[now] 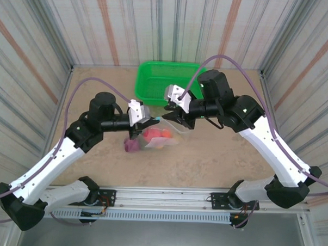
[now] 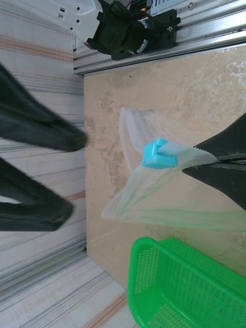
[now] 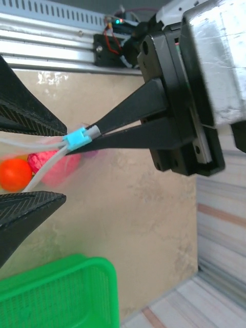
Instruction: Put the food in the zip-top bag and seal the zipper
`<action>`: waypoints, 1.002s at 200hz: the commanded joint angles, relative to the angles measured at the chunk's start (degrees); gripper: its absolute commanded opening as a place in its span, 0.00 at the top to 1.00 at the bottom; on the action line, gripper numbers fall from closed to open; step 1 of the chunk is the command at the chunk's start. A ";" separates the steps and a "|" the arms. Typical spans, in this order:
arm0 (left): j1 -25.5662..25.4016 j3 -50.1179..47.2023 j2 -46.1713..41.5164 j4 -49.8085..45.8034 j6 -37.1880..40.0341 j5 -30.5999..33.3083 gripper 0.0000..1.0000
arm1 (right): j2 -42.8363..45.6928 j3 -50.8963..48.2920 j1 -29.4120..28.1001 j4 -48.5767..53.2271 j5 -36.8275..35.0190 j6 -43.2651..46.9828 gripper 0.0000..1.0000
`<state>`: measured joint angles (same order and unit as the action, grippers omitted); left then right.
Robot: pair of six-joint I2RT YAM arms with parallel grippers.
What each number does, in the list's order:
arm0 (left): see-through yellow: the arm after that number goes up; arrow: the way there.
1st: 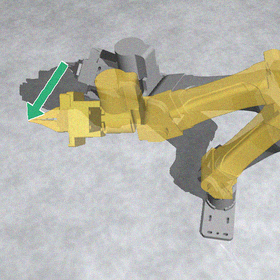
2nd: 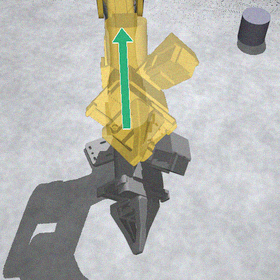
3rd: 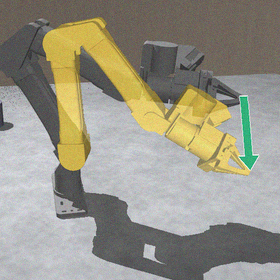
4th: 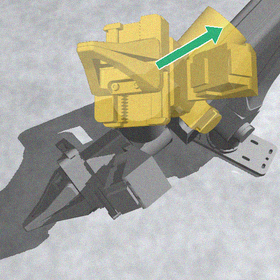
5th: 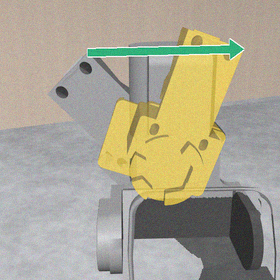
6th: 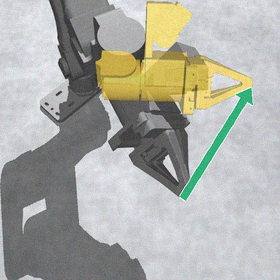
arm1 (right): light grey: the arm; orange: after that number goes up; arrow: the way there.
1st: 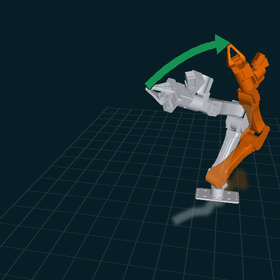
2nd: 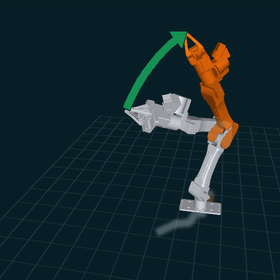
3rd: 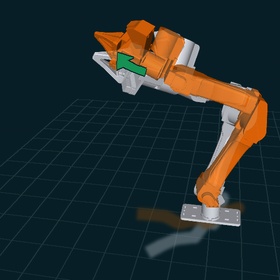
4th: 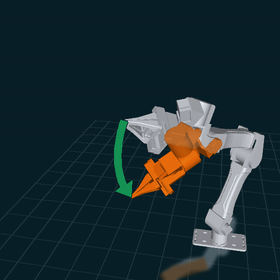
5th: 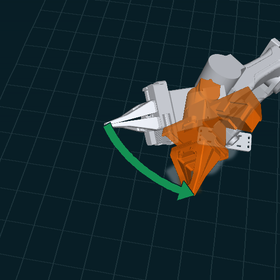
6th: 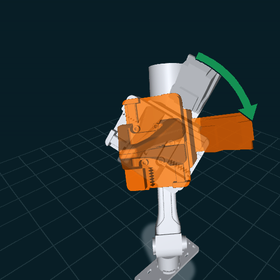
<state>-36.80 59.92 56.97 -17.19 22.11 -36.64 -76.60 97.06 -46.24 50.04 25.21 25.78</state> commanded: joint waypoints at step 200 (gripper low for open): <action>0.32 0.36 -0.93 0.62 -1.36 -3.35 1.00 | -1.35 -2.31 -1.51 -1.27 5.70 4.01 0.89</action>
<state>-36.80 59.55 56.34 -16.91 21.61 -38.57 -77.56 94.24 -47.57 47.68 29.17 29.04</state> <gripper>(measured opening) 0.046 0.133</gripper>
